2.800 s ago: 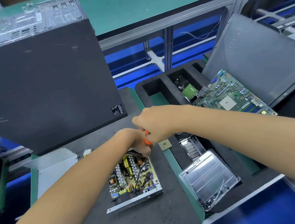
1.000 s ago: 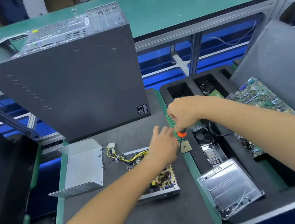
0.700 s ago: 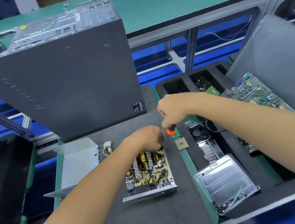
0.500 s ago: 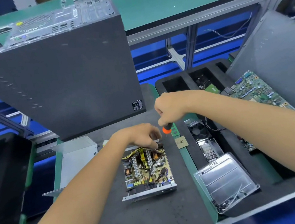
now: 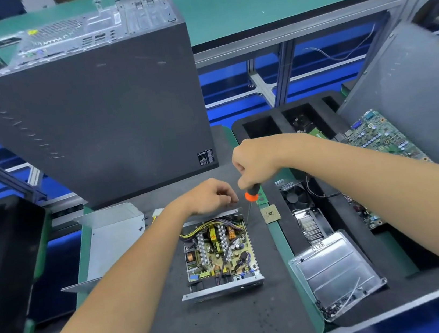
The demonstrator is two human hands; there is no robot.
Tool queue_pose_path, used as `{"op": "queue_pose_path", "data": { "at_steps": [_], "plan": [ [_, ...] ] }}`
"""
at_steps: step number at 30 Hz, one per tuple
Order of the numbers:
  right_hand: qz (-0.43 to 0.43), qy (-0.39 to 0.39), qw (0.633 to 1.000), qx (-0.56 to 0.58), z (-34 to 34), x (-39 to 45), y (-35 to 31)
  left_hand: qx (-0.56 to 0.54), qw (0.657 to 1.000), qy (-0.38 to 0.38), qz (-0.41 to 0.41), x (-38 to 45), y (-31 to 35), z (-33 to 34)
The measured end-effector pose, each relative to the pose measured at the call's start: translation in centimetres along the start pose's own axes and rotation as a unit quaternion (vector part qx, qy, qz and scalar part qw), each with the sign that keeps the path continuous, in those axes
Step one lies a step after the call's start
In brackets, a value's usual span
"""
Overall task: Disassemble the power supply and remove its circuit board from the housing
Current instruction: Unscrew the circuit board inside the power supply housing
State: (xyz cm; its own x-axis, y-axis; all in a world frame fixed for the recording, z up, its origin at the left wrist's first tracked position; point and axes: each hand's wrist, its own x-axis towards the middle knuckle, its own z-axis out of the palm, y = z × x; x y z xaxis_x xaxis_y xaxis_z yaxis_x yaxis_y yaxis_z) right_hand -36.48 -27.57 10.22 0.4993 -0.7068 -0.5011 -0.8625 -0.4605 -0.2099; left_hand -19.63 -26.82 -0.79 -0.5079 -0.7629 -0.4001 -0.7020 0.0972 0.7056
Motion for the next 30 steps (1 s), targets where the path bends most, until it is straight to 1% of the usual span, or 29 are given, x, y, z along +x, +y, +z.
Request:
{"op": "queue_pose_path", "data": {
  "at_steps": [5,10,13,16,20,23,27,30],
  "plan": [
    [0.001,0.007,1.0,0.002,0.0,-0.1,0.2,0.008,1.0,0.001,0.008,0.1,0.1,0.4],
    [-0.016,0.021,1.0,-0.006,0.3,-0.3,-0.1,0.011,1.0,-0.003,-0.005,0.0,0.1,0.6],
    [-0.02,0.006,1.0,-0.022,1.0,-0.4,-0.4,0.009,1.0,-0.004,-0.014,-0.2,0.0,0.9],
    [-0.025,-0.015,0.999,-0.041,1.4,-0.5,-0.7,-0.006,1.0,-0.021,-0.021,-0.5,0.0,1.1],
    [-0.032,-0.02,0.998,-0.059,1.4,-0.7,-0.8,-0.018,0.999,-0.025,-0.027,-0.5,0.2,1.3],
    [-0.037,-0.018,0.998,-0.054,1.2,-0.7,-0.5,-0.02,0.999,-0.02,-0.018,-0.4,0.6,1.2],
    [-0.04,-0.016,0.998,-0.048,0.9,-0.6,-0.2,-0.032,0.999,-0.009,0.027,-0.3,1.2,0.9],
    [-0.046,-0.012,0.998,-0.047,0.9,-0.3,-0.1,-0.037,0.998,-0.004,0.041,-0.1,1.3,0.9]
  ]
}}
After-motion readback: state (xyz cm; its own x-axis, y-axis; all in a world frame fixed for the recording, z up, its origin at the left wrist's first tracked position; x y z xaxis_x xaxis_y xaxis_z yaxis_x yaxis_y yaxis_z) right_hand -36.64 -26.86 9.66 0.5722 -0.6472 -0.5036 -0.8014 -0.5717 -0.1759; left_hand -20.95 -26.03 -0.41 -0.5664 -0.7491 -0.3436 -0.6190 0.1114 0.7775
